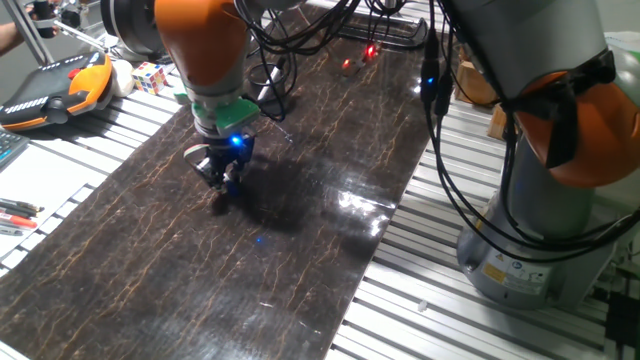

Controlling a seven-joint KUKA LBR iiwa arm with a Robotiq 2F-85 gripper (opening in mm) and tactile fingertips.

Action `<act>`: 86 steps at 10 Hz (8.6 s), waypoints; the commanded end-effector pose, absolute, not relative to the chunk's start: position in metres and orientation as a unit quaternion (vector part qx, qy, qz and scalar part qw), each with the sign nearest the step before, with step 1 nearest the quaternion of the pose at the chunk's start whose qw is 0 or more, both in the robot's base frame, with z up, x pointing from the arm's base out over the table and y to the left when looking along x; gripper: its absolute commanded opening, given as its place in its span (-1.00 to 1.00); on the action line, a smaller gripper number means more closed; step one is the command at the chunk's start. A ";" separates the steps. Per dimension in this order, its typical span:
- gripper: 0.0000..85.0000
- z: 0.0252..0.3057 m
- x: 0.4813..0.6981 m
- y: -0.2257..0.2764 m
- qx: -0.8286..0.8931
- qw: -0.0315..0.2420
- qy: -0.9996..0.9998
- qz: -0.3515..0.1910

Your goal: Put the pen into the pen holder

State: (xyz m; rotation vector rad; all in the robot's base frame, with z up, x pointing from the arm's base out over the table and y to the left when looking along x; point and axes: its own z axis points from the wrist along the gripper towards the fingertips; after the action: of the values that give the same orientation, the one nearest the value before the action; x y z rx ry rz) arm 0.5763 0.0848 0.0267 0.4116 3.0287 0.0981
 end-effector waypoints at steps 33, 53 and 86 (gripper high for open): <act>-0.98 0.161 0.575 -0.025 -0.029 -0.119 0.989 -0.086; -0.97 0.173 0.576 -0.031 -0.179 -0.162 0.958 -0.154; -0.88 0.197 0.577 -0.177 -0.154 -0.264 0.932 -0.194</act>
State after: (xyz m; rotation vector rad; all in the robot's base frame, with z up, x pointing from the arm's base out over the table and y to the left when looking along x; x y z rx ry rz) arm 0.5762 -0.1775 0.1967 -0.5892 3.5536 -0.7361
